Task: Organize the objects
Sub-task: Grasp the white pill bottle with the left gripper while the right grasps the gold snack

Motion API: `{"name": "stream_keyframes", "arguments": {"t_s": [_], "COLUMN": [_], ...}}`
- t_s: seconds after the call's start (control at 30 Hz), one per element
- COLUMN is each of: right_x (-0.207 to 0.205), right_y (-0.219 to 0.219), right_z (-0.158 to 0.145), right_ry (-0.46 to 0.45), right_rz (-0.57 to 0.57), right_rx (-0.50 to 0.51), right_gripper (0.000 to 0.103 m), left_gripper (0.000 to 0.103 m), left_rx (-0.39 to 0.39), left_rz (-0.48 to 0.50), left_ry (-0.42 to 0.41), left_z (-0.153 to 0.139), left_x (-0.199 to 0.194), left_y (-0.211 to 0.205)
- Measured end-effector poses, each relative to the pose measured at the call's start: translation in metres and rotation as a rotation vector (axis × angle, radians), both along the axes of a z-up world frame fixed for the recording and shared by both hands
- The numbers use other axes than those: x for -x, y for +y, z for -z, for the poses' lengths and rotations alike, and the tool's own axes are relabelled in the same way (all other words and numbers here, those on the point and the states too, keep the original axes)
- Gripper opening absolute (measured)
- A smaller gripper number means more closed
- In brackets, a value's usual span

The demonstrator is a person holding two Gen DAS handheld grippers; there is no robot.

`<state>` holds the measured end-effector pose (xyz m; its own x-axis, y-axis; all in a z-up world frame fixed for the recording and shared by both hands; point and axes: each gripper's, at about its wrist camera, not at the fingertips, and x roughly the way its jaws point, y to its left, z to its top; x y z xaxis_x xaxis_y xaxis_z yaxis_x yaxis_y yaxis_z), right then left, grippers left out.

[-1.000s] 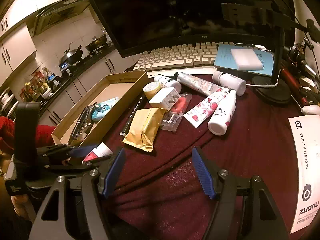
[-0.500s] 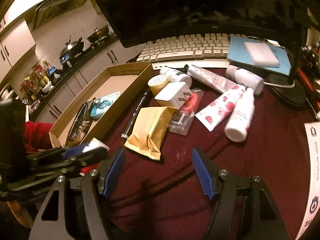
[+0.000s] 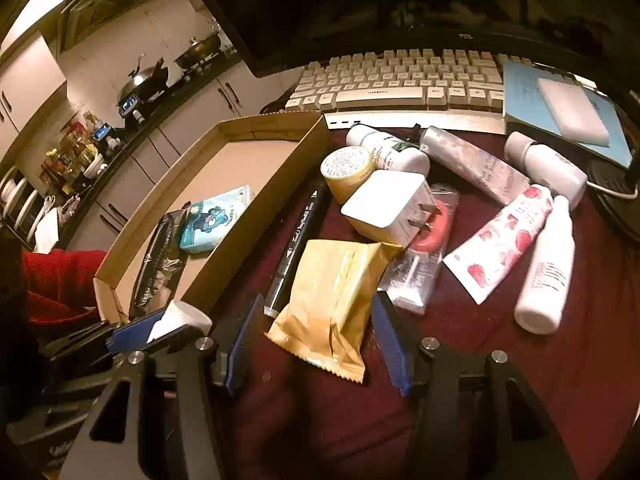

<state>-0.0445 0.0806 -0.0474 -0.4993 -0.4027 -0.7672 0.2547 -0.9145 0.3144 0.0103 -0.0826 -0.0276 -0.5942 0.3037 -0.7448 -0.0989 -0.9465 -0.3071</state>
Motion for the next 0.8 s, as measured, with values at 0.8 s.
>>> {"name": "stream_keyframes", "arguments": {"t_s": [0.8], "right_x": [-0.028], "right_y": [0.024], "right_z": [0.007], "right_ry": [0.020], "right_rz": [0.000], "right_rx": [-0.050], "right_gripper": [0.037], "left_gripper": [0.034], "left_rx": [0.015], "left_rz": [-0.005], "left_ry": [0.006], "left_z": [-0.002], "left_x": [0.003], "left_y": [0.003]}}
